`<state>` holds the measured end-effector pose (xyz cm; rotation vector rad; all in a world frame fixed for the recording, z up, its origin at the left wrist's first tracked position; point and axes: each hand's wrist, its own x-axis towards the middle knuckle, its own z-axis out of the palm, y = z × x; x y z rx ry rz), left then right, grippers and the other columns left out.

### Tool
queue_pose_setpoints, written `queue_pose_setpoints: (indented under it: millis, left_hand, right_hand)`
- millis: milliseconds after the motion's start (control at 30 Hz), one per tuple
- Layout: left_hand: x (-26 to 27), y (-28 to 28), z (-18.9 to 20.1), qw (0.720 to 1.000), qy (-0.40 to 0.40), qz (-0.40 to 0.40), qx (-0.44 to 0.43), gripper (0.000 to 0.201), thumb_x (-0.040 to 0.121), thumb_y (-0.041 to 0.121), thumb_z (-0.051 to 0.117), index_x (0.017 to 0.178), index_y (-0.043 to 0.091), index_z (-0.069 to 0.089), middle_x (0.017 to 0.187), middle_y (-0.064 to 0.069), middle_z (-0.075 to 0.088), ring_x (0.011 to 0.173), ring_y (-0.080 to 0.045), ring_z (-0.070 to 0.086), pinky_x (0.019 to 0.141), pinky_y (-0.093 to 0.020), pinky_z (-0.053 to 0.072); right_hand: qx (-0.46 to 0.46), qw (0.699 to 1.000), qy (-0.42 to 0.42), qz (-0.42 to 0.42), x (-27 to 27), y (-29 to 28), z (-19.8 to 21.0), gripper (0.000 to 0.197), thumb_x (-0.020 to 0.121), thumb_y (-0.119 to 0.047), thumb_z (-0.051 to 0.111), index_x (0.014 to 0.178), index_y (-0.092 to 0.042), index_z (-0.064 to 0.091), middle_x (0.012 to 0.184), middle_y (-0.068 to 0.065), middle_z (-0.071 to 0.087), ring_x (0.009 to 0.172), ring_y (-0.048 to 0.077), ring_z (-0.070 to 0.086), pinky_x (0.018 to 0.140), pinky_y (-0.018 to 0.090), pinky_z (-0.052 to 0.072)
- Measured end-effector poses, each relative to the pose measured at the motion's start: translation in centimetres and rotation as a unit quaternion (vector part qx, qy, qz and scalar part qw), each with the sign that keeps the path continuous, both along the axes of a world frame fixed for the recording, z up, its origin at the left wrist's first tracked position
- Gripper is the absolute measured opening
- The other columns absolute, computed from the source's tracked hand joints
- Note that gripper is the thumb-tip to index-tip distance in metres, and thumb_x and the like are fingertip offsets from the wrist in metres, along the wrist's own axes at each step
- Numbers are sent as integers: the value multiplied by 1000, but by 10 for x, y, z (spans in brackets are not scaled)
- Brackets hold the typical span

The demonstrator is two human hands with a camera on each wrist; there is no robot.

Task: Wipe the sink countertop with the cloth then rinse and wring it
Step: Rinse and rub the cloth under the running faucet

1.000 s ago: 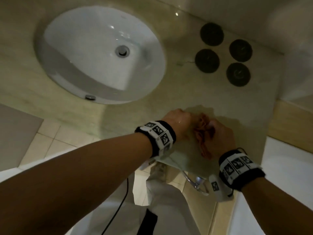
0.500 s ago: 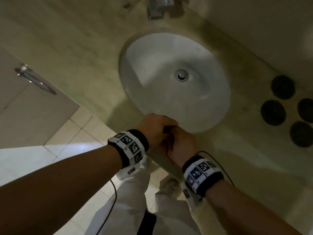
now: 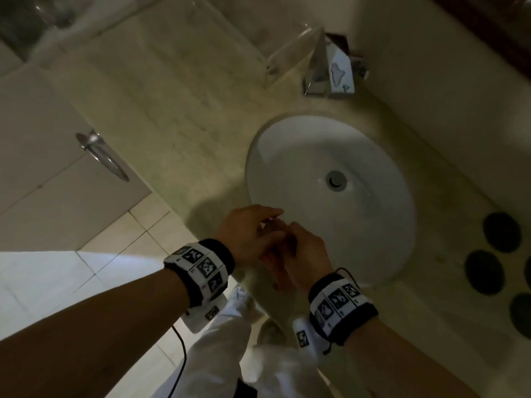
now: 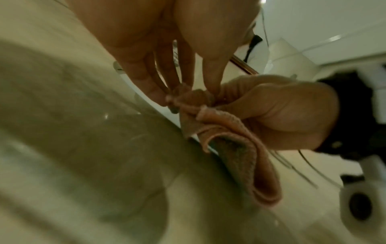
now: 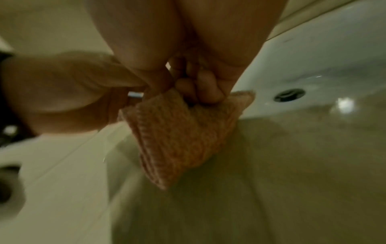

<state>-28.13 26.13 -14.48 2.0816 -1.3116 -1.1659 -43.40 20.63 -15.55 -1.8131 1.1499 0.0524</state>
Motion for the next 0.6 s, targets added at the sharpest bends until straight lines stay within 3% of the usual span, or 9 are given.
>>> queue_pose_setpoints:
  millis: [67, 133, 233, 300, 367, 433, 467, 533, 600]
  left_hand:
    - [-1, -15, 5, 995, 59, 82, -20, 46, 89, 48, 62, 132, 35, 56, 122, 12, 62, 103, -6, 59, 92, -26, 50]
    - [-4, -33, 8, 990, 84, 114, -27, 41, 92, 47, 57, 131, 33, 57, 123, 11, 63, 101, -5, 59, 88, -23, 48]
    - [-12, -61, 13, 985, 124, 123, -11, 45, 90, 59, 48, 127, 35, 60, 123, 9, 66, 105, -10, 62, 95, -31, 50]
    - [-16, -79, 13, 982, 141, 129, -7, 49, 87, 64, 43, 125, 39, 61, 123, 7, 66, 110, -14, 63, 98, -41, 51]
    - [-18, -96, 16, 977, 155, 147, -14, 43, 94, 57, 41, 129, 39, 57, 127, 7, 62, 116, -16, 59, 101, -44, 49]
    - [-19, -113, 17, 971, 176, 158, -26, 38, 97, 49, 43, 130, 35, 55, 126, 6, 61, 116, -16, 57, 103, -43, 46]
    - [-19, -120, 15, 969, 190, 154, -28, 32, 98, 43, 48, 126, 32, 58, 122, 5, 63, 113, -17, 58, 101, -41, 46]
    - [-18, -131, 10, 967, 214, 138, -25, 16, 94, 28, 60, 109, 24, 64, 109, -2, 68, 102, -22, 63, 94, -40, 49]
    - [-15, -137, 3, 961, 232, 149, -26, 13, 88, 18, 68, 96, 9, 67, 95, -14, 69, 92, -33, 66, 88, -45, 52]
  right_hand:
    - [7, 997, -41, -66, -7, -19, 9, 9, 96, -15, 52, 88, -20, 56, 80, -10, 60, 65, -6, 54, 59, 11, 42]
    - [10, 989, -93, -113, -14, -39, 18, 10, 95, -8, 51, 88, -13, 55, 81, -3, 62, 65, -6, 56, 59, 9, 43]
    - [7, 976, -151, -155, -24, -72, 27, 10, 93, -6, 52, 92, -13, 59, 86, -4, 69, 83, 12, 64, 73, 25, 49]
    - [36, 966, -181, -180, -28, -94, 28, 13, 91, -3, 52, 96, -10, 61, 83, -12, 70, 80, 12, 63, 68, 29, 48]
    - [79, 951, -218, -203, -30, -114, 29, 13, 92, 4, 51, 102, 3, 59, 90, -5, 70, 85, 16, 64, 69, 36, 52]
    - [112, 934, -259, -218, -29, -131, 34, 19, 92, 7, 51, 110, 10, 55, 109, 15, 67, 95, 25, 65, 76, 43, 56]
    - [125, 927, -277, -222, -28, -137, 36, 22, 91, 8, 51, 112, 13, 54, 113, 22, 64, 95, 29, 66, 77, 41, 57]
    - [135, 923, -290, -214, -26, -149, 38, 15, 90, 13, 49, 102, 16, 57, 106, 35, 60, 91, 43, 61, 74, 34, 58]
    - [140, 931, -285, -179, -24, -158, 38, 15, 85, 19, 49, 83, 7, 58, 94, 35, 62, 94, 47, 54, 73, 35, 57]
